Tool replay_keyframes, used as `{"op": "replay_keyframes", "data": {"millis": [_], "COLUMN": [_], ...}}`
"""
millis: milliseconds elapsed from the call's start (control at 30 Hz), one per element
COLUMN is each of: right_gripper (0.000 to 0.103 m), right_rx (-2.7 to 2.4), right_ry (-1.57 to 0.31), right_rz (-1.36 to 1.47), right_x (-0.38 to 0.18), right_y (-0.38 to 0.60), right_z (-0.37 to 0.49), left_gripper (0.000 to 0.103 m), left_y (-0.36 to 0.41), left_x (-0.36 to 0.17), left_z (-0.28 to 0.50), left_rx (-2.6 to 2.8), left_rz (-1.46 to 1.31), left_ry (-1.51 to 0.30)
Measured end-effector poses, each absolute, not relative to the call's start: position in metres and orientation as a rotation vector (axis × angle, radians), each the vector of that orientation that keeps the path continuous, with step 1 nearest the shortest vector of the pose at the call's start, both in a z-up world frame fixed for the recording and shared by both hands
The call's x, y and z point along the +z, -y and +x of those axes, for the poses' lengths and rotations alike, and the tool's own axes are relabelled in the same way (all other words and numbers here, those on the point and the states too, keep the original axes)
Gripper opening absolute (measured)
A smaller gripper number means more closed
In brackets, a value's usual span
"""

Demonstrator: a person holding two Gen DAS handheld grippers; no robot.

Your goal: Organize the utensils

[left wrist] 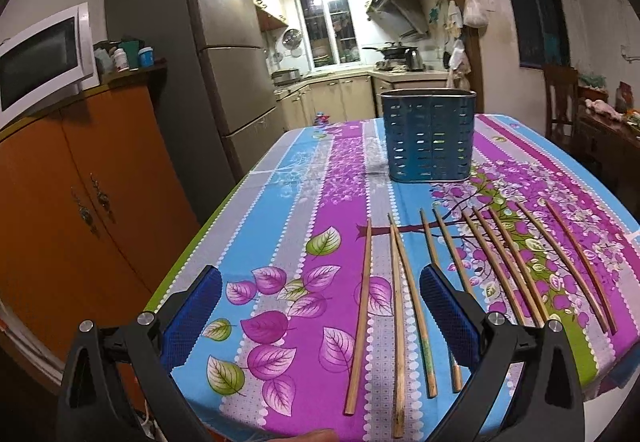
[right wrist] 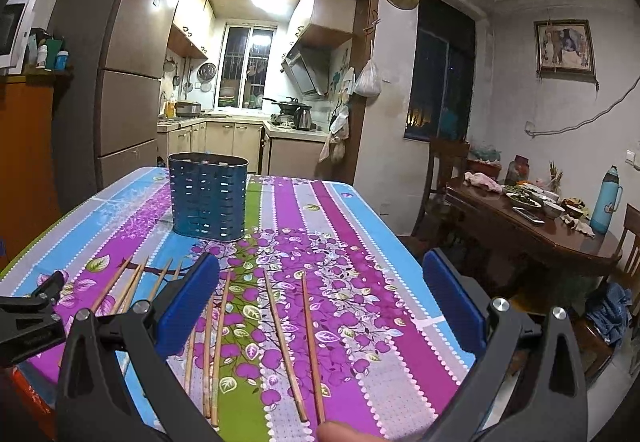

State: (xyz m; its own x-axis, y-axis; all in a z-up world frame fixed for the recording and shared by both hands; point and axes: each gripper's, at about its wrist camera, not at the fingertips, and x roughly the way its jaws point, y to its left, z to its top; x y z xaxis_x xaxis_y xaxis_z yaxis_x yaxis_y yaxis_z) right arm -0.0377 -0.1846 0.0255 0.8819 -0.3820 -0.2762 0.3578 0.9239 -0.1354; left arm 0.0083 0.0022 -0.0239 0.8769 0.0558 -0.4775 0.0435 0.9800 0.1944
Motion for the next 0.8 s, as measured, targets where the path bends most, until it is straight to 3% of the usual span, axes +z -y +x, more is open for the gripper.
{"op": "replay_keyframes", "data": {"millis": [167, 400, 533, 633, 767, 800], "right_gripper": [0.098, 0.098, 0.098, 0.097, 0.072, 0.059], "right_rx": [-0.285, -0.222, -0.173, -0.169, -0.162, -0.157], "right_ry": [-0.398, -0.568, -0.672, -0.693, -0.699, -0.702], "right_rz": [-0.011, 0.031, 0.081, 0.093, 0.069, 0.057], "right_x": [0.021, -0.017, -0.044, -0.057, -0.065, -0.067], "right_y": [0.213, 0.234, 0.239, 0.239, 0.236, 0.235], "right_z": [-0.04, -0.053, -0.055, -0.061, -0.069, -0.07], "left_gripper": [0.099, 0.094, 0.082, 0.065, 0.039, 0.03], "left_y": [-0.039, -0.075, -0.071, -0.058, -0.042, -0.04], "left_x": [-0.018, -0.053, -0.075, -0.084, -0.1, -0.104], "left_z": [-0.007, -0.037, -0.046, -0.048, -0.038, -0.035], "left_rx": [-0.086, -0.199, -0.274, -0.331, -0.352, -0.348], "left_rz": [0.171, 0.192, 0.191, 0.202, 0.219, 0.223], "left_ry": [-0.439, -0.52, -0.607, -0.641, -0.679, -0.686]}}
